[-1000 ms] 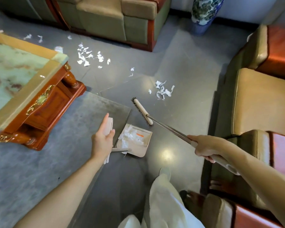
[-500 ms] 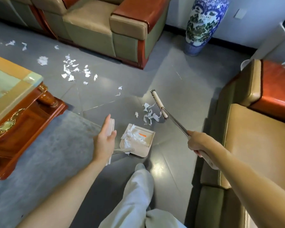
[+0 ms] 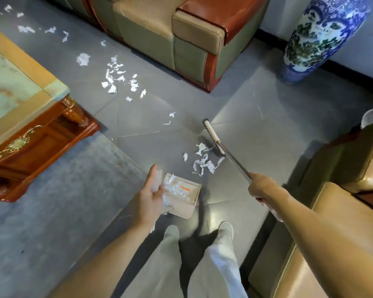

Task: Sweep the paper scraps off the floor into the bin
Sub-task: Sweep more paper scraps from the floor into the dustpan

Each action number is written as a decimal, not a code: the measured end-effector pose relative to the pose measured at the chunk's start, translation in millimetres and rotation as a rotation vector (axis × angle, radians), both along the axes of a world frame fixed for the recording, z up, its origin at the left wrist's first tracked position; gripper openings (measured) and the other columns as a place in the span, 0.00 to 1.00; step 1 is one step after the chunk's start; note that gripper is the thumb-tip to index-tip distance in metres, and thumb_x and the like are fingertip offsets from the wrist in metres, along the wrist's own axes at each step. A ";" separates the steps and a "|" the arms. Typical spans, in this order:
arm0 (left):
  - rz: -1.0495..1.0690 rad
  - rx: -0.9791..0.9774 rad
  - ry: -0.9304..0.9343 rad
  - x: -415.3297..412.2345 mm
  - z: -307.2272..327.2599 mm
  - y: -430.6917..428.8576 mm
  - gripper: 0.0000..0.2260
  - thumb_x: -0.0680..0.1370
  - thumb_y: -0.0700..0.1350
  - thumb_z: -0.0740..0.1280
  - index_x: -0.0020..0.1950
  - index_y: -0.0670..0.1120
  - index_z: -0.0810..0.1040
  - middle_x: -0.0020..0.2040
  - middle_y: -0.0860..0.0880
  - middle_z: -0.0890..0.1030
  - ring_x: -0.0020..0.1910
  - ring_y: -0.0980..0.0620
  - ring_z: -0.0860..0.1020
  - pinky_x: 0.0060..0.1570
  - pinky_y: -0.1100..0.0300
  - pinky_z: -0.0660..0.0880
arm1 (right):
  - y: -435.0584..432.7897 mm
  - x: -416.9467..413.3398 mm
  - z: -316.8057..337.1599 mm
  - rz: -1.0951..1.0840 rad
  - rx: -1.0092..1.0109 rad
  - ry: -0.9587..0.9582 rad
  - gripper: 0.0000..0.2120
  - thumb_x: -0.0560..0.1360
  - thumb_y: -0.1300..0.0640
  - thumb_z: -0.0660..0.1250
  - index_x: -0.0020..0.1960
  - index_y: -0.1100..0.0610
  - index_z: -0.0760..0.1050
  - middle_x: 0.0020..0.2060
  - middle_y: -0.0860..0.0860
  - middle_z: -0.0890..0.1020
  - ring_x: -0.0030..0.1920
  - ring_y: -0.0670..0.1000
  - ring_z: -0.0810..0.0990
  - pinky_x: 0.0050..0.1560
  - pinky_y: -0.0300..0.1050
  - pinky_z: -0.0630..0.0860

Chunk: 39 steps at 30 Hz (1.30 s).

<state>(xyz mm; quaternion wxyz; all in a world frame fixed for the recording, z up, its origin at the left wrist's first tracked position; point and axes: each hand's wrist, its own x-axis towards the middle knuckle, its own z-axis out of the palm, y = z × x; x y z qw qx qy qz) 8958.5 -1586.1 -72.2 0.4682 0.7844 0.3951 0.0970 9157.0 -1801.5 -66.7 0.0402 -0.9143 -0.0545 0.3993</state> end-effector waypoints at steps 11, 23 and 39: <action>0.116 -0.145 -0.072 69.6 -7.8 -35.5 0.27 0.79 0.34 0.62 0.75 0.51 0.62 0.68 0.61 0.65 0.71 0.54 0.66 0.69 0.60 0.64 | -45.0 61.7 -18.4 0.288 -0.062 0.127 0.31 0.78 0.66 0.59 0.78 0.50 0.56 0.61 0.57 0.76 0.46 0.52 0.79 0.42 0.41 0.78; 0.159 -0.114 -0.052 76.3 -17.3 -35.5 0.27 0.79 0.36 0.63 0.75 0.55 0.63 0.69 0.57 0.68 0.68 0.42 0.71 0.66 0.47 0.69 | -72.2 54.6 35.7 0.113 0.000 0.511 0.37 0.75 0.68 0.62 0.76 0.40 0.57 0.35 0.53 0.76 0.26 0.46 0.72 0.28 0.38 0.73; 0.340 -0.102 -0.019 48.1 -16.8 -17.9 0.26 0.80 0.39 0.62 0.74 0.59 0.62 0.54 0.27 0.73 0.50 0.27 0.74 0.51 0.37 0.74 | 26.2 47.7 10.7 0.574 -0.068 0.232 0.30 0.77 0.63 0.61 0.76 0.50 0.58 0.58 0.56 0.78 0.47 0.54 0.81 0.44 0.43 0.80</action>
